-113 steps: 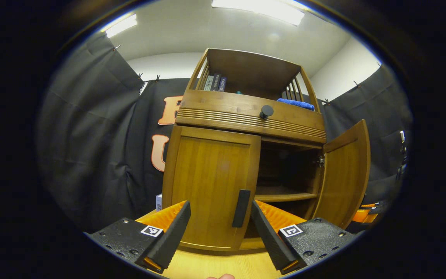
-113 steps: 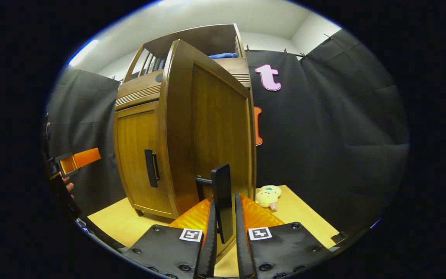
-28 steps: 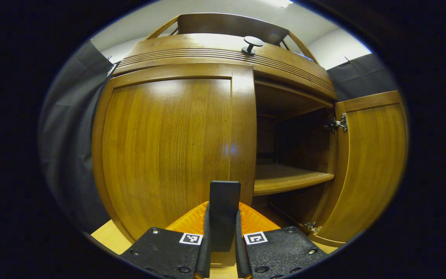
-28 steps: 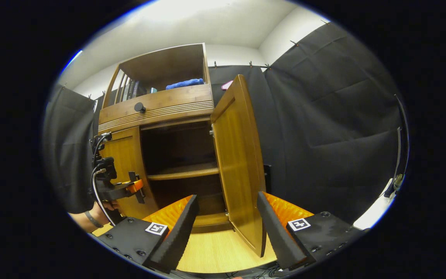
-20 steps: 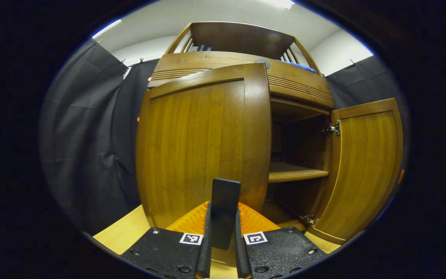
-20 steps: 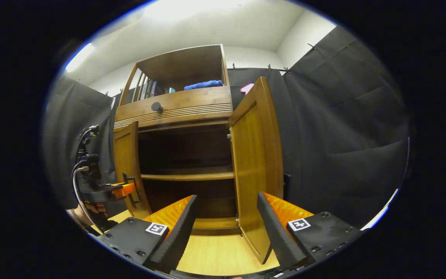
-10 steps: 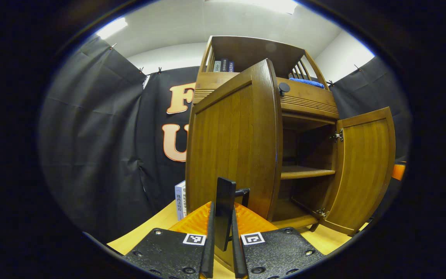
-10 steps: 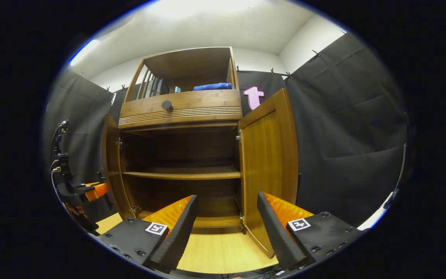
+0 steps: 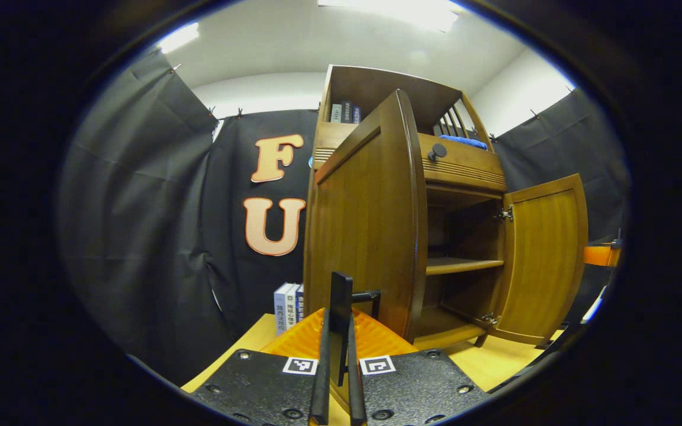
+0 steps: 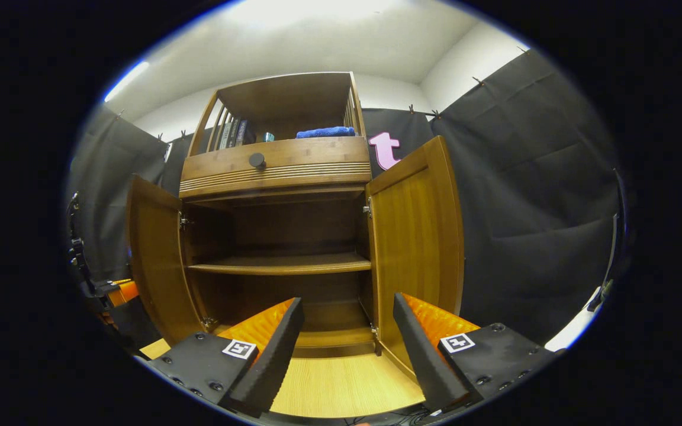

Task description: Open the right door of the double-door shoe cabinet with the right hand, and open the left door with the left hand.

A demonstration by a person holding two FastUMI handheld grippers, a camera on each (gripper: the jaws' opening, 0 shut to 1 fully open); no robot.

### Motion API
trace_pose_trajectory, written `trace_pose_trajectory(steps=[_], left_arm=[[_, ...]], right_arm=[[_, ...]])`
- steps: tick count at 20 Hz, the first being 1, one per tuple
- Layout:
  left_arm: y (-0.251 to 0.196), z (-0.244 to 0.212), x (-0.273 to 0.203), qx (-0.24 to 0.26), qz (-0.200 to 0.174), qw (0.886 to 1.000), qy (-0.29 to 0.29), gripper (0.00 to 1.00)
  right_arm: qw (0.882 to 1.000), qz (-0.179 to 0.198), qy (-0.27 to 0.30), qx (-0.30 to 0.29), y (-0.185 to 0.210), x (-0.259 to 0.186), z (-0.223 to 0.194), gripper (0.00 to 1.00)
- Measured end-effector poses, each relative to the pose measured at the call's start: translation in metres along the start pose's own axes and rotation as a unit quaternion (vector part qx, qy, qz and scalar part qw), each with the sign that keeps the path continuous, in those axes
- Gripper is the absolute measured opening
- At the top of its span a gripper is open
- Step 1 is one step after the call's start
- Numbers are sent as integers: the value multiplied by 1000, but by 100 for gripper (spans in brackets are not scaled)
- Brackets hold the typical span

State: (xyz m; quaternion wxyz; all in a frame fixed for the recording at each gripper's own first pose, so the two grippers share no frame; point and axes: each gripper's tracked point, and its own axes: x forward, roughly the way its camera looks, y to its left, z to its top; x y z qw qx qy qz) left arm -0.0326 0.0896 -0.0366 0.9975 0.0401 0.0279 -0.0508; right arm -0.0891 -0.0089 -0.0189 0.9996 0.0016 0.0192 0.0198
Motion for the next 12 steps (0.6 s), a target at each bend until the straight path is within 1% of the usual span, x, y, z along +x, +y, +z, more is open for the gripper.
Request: trace_pose_trajectory(steps=[1, 2, 3, 4, 5, 7, 8, 9, 10, 11, 12], left_arm=[[13, -1, -4, -1, 16, 1000, -2, 12], [25, 0, 0, -1, 26, 1000, -5, 8], [32, -1, -2, 0, 29, 1000, -5, 4], [32, 1, -5, -8, 15, 1000, -4, 0], [31, -2, -3, -20, -4, 1000, -3, 7], [33, -3, -2, -35, -31, 999, -2, 7], [35, -5, -2, -32, -40, 999, -2, 9], [35, -6, -2, -20, -51, 999, -3, 12], [34, -7, -2, -6, -63, 998, -5, 12], [34, -11, -4, 3, -77, 997, -1, 11], [35, -14, -6, 6, -88, 996, 3, 13]], right_arm=[[1000, 0, 3, 1, 2, 2, -3, 98], [1000, 1, 7, 5, 4, 4, -7, 98], [1000, 4, 10, 11, 6, 5, -10, 98], [1000, 8, 11, 19, 9, 5, -12, 98], [1000, 10, 12, 27, 12, 8, -11, 98], [999, 6, 12, 33, 13, 12, -11, 98], [999, 0, 14, 30, 10, 14, -12, 98], [999, -5, 20, 24, 6, 14, -15, 89], [999, -9, 25, 19, 4, 14, -16, 88], [999, -11, 31, 15, 3, 12, -17, 98], [999, -13, 36, 12, 3, 12, -17, 98]])
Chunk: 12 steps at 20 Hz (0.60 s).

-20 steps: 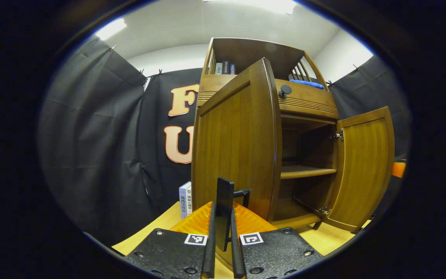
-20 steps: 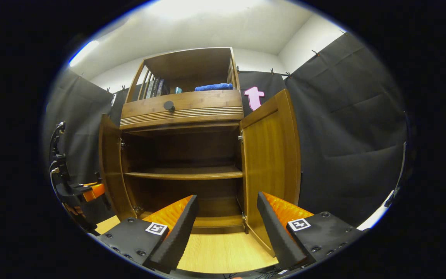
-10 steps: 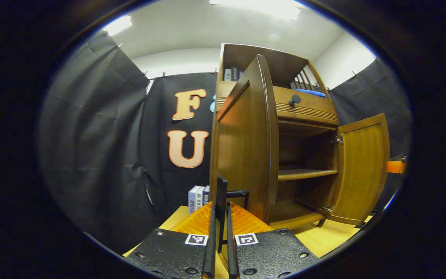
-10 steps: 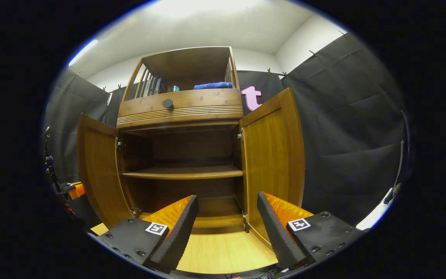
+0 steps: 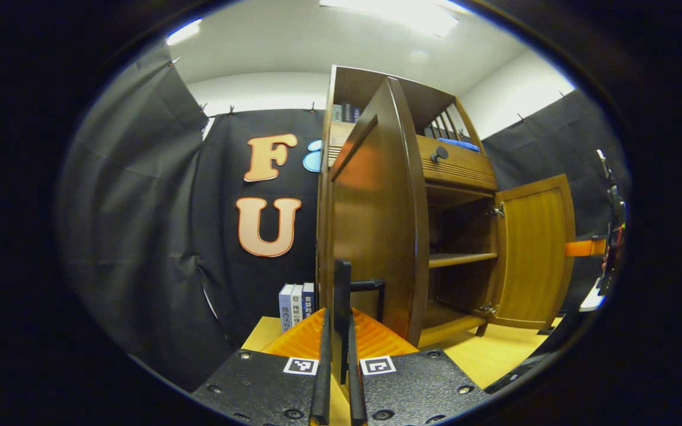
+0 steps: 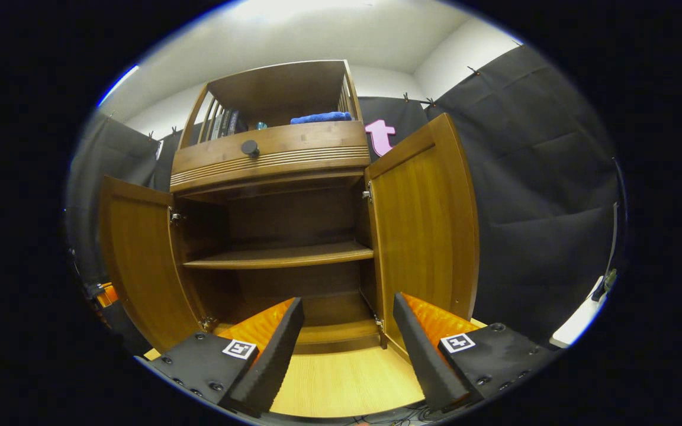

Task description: Open the right door of the double-door shoe cabinet with the right hand, and open the left door with the left hand.

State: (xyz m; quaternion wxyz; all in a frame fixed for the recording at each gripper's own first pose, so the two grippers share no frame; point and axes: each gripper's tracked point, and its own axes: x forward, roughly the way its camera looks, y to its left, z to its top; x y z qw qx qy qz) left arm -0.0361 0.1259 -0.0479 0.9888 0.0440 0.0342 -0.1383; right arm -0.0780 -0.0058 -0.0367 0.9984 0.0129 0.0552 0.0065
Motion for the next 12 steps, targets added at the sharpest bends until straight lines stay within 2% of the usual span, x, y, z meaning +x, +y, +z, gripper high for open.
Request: trace_pose_trajectory(steps=[1, 2, 4, 6, 8, 9, 10, 12], left_arm=[[2, -4, -3, -1, -7, 1000, 4, 13], [4, -6, -7, -5, -10, 1000, 9, 13], [5, -9, -21, -13, -10, 1000, 13, 12], [7, -9, -38, -11, 8, 1000, 19, 13], [4, -4, -55, 0, 25, 999, 22, 8], [0, 0, -63, 4, 32, 999, 21, 15], [-7, 5, -70, 5, 37, 999, 19, 6], [-23, 16, -79, 1, 48, 999, 13, 6]], right_arm=[[1000, -2, 5, -3, 0, -2, -1, 98], [1000, -2, 9, -6, 1, -4, -2, 92], [1000, 3, 12, -14, 7, -7, -3, 98], [1000, 14, 11, -18, 13, -9, -4, 98], [1000, 23, 2, -17, 16, -11, -3, 98], [1000, 28, 0, -13, 16, -11, -4, 98], [999, 34, 0, -9, 16, -9, -4, 98], [999, 42, 1, -6, 12, -4, -2, 98]])
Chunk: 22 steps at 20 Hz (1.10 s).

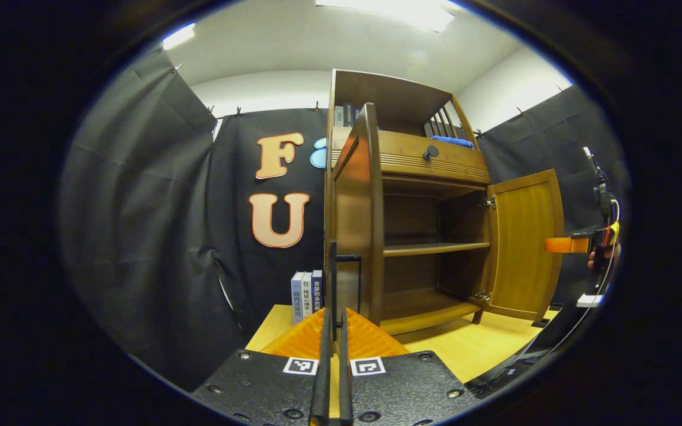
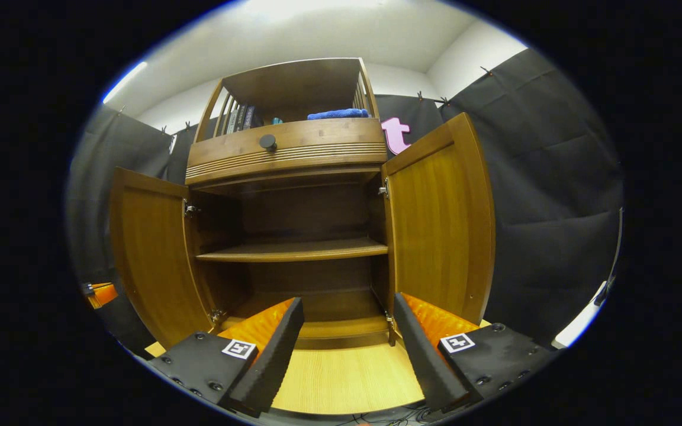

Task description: Open the right door of the double-door shoe cabinet with the right hand, and open the left door with the left hand.

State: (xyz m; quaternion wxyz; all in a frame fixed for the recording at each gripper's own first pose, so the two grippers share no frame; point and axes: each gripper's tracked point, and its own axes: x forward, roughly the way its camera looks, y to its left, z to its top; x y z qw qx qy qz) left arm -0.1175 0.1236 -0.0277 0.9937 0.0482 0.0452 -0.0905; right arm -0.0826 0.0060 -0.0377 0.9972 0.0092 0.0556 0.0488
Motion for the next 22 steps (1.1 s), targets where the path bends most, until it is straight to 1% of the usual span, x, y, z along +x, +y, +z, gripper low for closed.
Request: trace_pose_trajectory(steps=[2, 4, 5, 6, 11, 12, 13, 14, 15, 16, 17, 18, 19, 20, 21, 22], left_arm=[[-21, 14, -4, -10, 6, 1000, -10, 6], [-50, 27, -1, -26, 2, 999, -19, 7], [-65, 32, 3, -33, -1, 999, -20, 7], [-79, 37, 7, -39, -3, 999, -21, 7], [-136, 55, 28, -70, 3, 997, -29, 6], [-145, 58, 32, -72, 6, 997, -33, 0], [-149, 60, 34, -70, 17, 997, -35, 0], [-149, 60, 35, -65, 36, 997, -36, 6], [-150, 61, 36, -61, 47, 996, -38, 11], [-155, 62, 36, -61, 52, 996, -42, 17], [-160, 63, 35, -63, 54, 995, -46, 23], [-163, 63, 37, -67, 56, 995, -49, 29], [-167, 63, 36, -73, 54, 995, -51, 47], [-168, 64, 35, -76, 56, 994, -54, 54], [-167, 65, 35, -75, 60, 994, -58, 62], [-166, 66, 34, -72, 64, 994, -59, 75]], right_arm=[[1000, 5, -7, -4, -9, -1, 8, 98], [1000, 3, -5, -9, -23, -1, 12, 98], [1000, 1, -2, -12, -32, -3, 12, 93], [1000, 0, -4, -13, -40, -7, 16, 98], [1000, 6, -12, -17, -66, -28, 28, 98], [1000, 8, -12, -18, -70, -30, 29, 100], [1000, 10, -11, -19, -73, -33, 31, 100], [1000, 14, -13, -22, -75, -37, 32, 98], [999, 15, -14, -26, -77, -39, 33, 100], [999, 15, -16, -30, -80, -39, 34, 98], [999, 15, -16, -32, -83, -41, 34, 100], [999, 18, -16, -31, -84, -43, 35, 100], [999, 22, -17, -29, -84, -45, 35, 100], [999, 24, -17, -27, -84, -45, 35, 100], [999, 25, -16, -27, -85, -46, 35, 98], [999, 26, -17, -26, -87, -46, 35, 98]])
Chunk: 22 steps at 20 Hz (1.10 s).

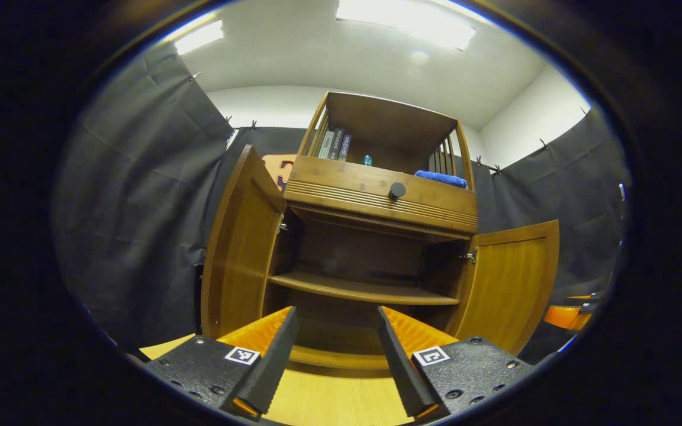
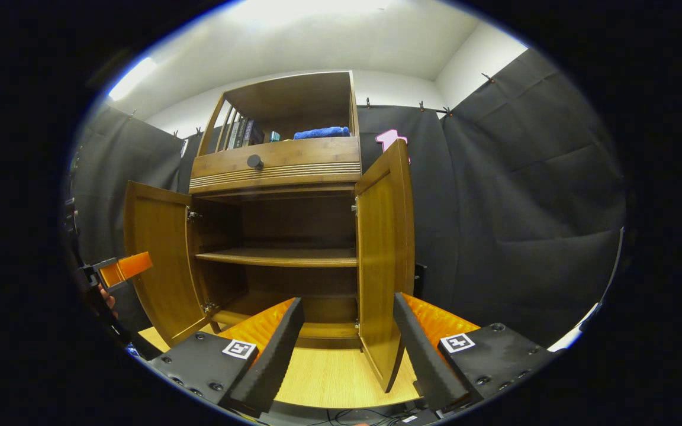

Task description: Open the right door of the double-door shoe cabinet with the right hand, and open the left door with the left hand.

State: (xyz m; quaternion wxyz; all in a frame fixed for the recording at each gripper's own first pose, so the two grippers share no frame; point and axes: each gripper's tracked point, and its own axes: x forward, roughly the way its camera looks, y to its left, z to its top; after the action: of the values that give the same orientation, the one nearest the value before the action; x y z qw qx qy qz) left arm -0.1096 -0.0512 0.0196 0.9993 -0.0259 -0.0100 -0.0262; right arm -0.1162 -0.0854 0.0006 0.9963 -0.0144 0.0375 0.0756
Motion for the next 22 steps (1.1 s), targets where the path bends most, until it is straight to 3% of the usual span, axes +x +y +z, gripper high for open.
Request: trace_pose_trajectory(steps=[4, 19, 20, 21, 22], left_arm=[[1, 0, 2, 12, 8, 1000, 2, 91], [-3, 5, -2, 48, -19, 999, -5, 91], [-2, 5, -2, 48, -19, 999, -5, 95], [-2, 3, -1, 49, -19, 999, -4, 92], [-2, 2, 0, 48, -20, 999, -3, 97]], right_arm=[[1000, 5, 0, 8, -2, 0, 1, 98], [1000, -7, -6, 11, 0, 6, 5, 98], [1000, -7, -6, 10, 1, 5, 4, 98], [1000, -7, -6, 9, 2, 6, 4, 98], [1000, -7, -6, 8, 3, 6, 5, 98]])
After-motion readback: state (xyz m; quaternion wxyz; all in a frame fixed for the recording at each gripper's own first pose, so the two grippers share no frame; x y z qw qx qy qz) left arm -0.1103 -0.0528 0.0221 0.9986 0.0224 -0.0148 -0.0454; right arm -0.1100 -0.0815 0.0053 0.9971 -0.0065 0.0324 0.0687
